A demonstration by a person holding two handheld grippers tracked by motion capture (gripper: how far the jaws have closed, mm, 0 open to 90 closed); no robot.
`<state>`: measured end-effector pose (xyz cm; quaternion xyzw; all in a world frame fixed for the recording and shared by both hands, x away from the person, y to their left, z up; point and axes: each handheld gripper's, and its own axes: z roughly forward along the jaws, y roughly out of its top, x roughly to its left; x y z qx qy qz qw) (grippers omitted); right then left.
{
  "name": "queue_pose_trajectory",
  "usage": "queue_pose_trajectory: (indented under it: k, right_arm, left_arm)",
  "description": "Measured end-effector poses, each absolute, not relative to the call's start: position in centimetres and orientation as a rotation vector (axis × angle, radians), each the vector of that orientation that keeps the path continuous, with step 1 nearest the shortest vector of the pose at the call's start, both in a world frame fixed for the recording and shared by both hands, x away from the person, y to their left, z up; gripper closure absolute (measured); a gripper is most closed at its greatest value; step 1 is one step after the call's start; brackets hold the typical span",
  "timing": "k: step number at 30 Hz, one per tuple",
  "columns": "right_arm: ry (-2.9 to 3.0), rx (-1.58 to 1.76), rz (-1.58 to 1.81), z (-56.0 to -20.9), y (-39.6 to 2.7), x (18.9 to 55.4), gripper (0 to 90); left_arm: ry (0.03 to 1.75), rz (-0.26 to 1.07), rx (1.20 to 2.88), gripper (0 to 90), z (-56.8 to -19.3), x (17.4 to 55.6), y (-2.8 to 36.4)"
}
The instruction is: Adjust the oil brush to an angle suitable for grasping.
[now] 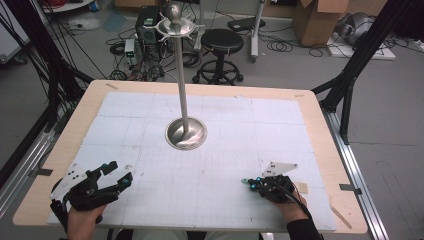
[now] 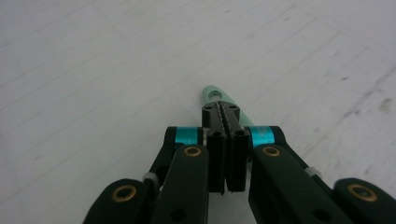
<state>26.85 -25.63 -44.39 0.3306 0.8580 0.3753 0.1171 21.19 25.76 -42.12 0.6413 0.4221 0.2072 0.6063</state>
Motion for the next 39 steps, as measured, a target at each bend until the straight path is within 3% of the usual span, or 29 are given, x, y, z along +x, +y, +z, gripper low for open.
queue_pose_trajectory:
  k: [17,29,34,39]
  right_arm:
    - [2.216,1.261,0.957,-44.1,-27.0,29.9,87.0]
    - [1.957,1.249,1.250,-39.3,-32.0,22.9,84.5]
    - [1.903,1.216,1.316,-38.7,-32.8,20.4,74.9]
    - [1.862,1.210,1.404,-38.7,-34.1,19.3,46.0]
  left_arm:
    - [0.967,0.471,1.481,24.5,-42.1,21.1,25.8]
    - [0.963,0.471,1.473,24.4,-42.0,21.0,25.8]
    - [0.953,0.475,1.468,24.5,-41.9,21.0,25.8]
    - [0.945,0.481,1.460,24.5,-41.7,20.9,25.9]
